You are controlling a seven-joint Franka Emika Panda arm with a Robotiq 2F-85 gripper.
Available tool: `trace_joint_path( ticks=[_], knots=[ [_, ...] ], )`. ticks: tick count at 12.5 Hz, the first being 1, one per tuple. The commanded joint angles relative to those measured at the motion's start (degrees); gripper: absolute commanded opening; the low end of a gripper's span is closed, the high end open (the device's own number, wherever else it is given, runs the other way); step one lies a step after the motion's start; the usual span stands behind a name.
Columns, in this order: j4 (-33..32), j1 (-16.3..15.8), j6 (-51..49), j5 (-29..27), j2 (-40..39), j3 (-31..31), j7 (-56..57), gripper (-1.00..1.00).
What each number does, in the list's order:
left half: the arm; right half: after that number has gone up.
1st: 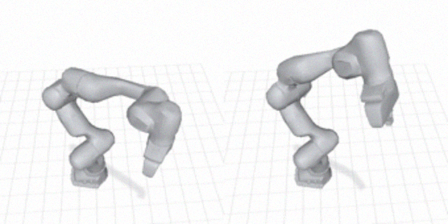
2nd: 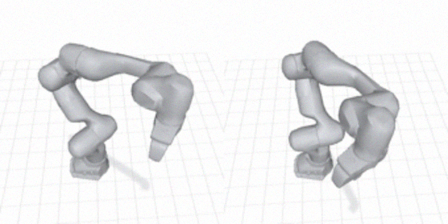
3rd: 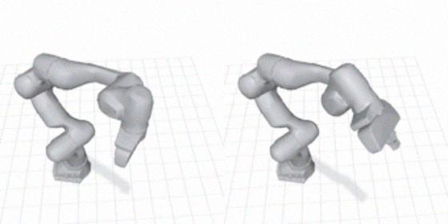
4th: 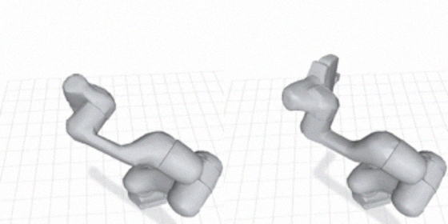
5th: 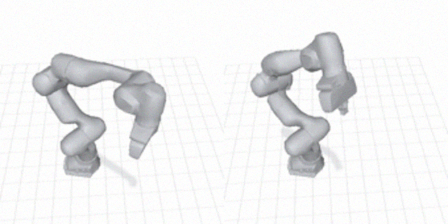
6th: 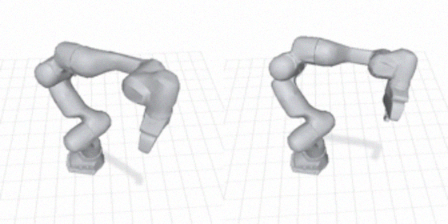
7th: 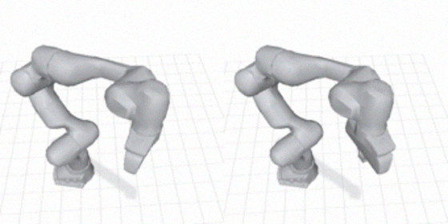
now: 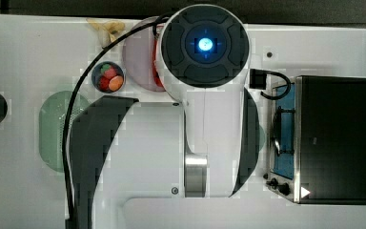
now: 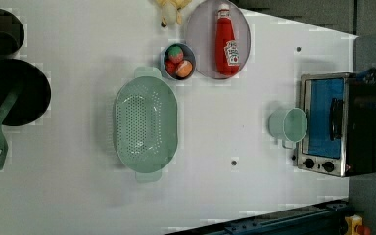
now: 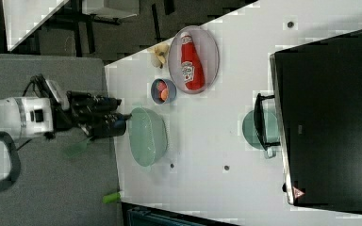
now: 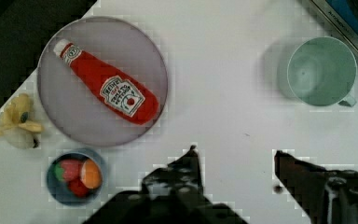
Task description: Drag strainer left to right.
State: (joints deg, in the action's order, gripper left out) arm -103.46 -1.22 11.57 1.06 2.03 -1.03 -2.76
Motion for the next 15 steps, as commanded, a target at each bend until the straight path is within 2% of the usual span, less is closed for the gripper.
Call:
trace_joint_path(
  ticks=[1,3,4,7,10,15],
  knots=[
    [-14.8,1.1,-10.3,0.4,25.1,-3.8,-0.6,0.46],
    [-14.8,0.7,-10.3,0.3,24.8,-2.6,-0.8,0.89],
    [-14.8,0.6,-10.1,0.3,24.8,-1.7,-0.8,1.0],
    [-14.9,0.1,-8.2,0.2,23.8,1.2,-0.9,1.0],
    [-14.9,-1.0,-4.1,0.2,20.5,7.9,-6.4,1.0],
    [-15.0,-1.5,2.0,0.2,9.8,22.3,-31.3,1.0]
  ],
)
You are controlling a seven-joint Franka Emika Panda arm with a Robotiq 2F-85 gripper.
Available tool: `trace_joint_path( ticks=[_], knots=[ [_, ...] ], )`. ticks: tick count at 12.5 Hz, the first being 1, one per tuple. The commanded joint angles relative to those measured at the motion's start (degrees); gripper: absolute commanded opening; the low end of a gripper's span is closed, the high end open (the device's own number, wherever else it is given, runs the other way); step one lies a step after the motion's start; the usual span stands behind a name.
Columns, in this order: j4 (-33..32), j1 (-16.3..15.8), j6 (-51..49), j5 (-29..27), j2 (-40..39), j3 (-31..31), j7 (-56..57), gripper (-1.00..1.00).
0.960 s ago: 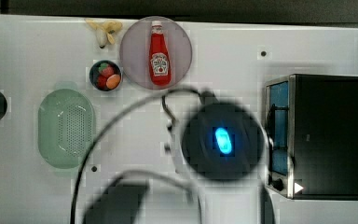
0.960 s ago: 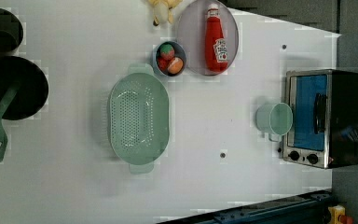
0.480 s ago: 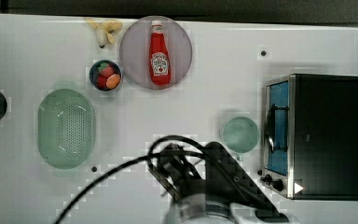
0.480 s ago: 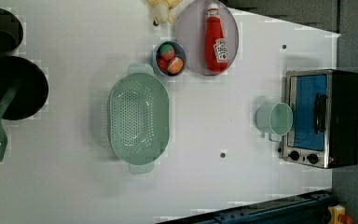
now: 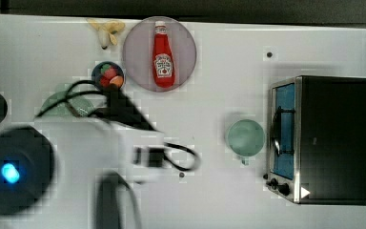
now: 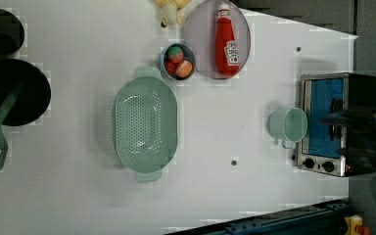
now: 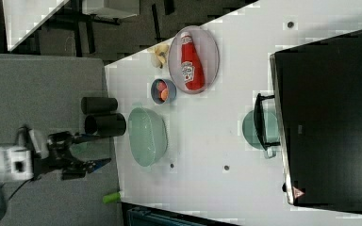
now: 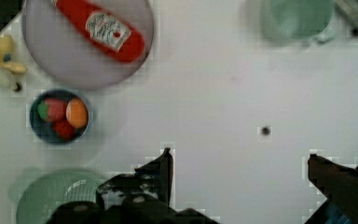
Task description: Drag strainer left to right.
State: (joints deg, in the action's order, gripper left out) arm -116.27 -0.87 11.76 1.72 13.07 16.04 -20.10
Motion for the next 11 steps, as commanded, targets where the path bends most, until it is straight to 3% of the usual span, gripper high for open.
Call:
trace_joint_path(
  ticks=[1,6,11],
  knots=[
    [-2.3,-2.0,4.5,-0.4,-4.0,7.9,-19.3,1.0],
    [-4.9,-2.3,20.4,-0.2,-18.3,16.1,-41.8,1.0],
    [-9.7,-3.1,38.7,0.1,-30.3,16.3,-55.1,1.0]
  ],
)
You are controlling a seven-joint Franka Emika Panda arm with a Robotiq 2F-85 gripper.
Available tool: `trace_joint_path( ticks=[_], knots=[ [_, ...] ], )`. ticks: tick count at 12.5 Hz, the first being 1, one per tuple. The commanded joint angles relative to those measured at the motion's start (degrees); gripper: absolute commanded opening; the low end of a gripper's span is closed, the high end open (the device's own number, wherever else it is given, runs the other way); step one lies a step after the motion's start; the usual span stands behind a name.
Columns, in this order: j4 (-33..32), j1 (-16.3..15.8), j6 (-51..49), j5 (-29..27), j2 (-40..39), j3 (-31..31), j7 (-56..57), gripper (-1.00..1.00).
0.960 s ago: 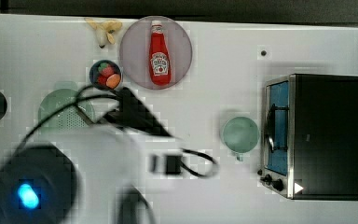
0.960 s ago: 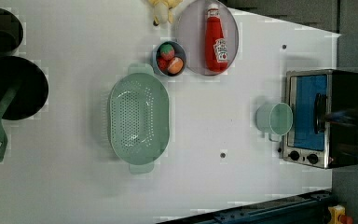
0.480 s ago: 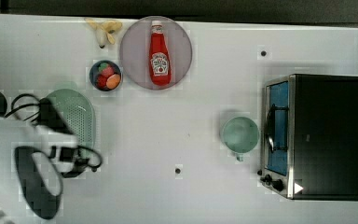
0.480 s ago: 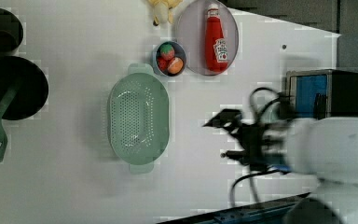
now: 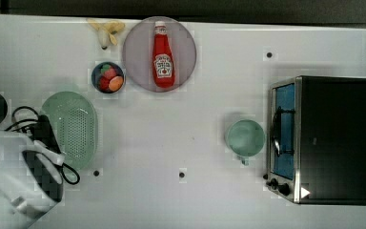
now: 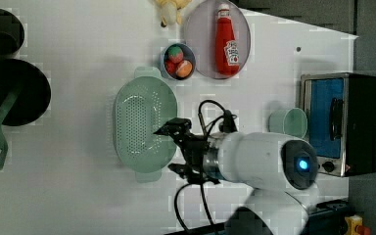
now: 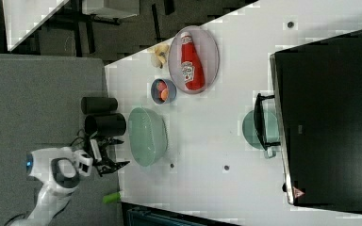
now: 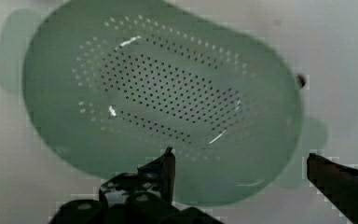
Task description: Drag strainer left to right.
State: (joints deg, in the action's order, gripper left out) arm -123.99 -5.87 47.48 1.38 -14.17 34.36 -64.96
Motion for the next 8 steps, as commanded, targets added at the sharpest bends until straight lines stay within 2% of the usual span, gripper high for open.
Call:
trace_joint_path(
  ticks=[1,4,8],
  knots=[
    [-2.2,1.7,6.0,0.8,-5.2,-2.3,-11.0,1.0],
    [-2.1,0.0,11.0,3.4,-10.2,-5.6,-11.1,1.0],
    [-0.7,-5.0,14.9,3.8,-14.4,-13.1,-11.1,1.0]
  ],
)
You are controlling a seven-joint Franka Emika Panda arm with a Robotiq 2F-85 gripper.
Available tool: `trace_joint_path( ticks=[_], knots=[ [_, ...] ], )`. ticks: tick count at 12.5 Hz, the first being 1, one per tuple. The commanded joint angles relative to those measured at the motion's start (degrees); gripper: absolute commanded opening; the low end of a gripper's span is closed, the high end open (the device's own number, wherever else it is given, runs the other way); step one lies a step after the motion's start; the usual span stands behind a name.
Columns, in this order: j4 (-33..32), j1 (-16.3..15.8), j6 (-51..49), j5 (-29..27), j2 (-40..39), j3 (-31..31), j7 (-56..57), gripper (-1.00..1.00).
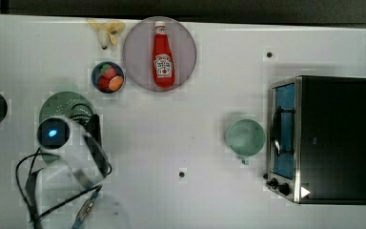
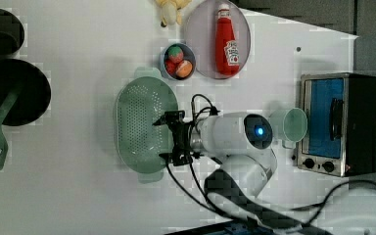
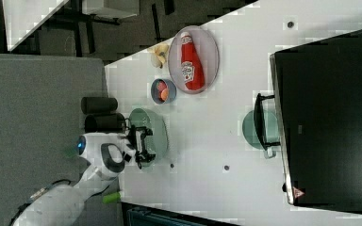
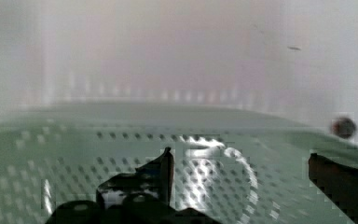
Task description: Drag strainer left to right.
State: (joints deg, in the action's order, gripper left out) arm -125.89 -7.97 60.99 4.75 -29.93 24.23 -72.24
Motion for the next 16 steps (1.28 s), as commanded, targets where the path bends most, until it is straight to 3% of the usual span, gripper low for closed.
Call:
trace_joint_path(
  ticks=[1,3,7,16],
  knots=[
    [1.2,-4.1,1.4,0.4,1.1,-4.6,-3.8,1.0],
    [0.9,-5.6,1.1,0.4,1.2,-6.9,-3.8,1.0],
    [-0.7,-5.4,1.3,0.4,1.9,-8.3,-3.8,1.0],
    [-6.5,-0.3,1.8,0.4,6.5,-13.3,1.3,1.0]
  ],
)
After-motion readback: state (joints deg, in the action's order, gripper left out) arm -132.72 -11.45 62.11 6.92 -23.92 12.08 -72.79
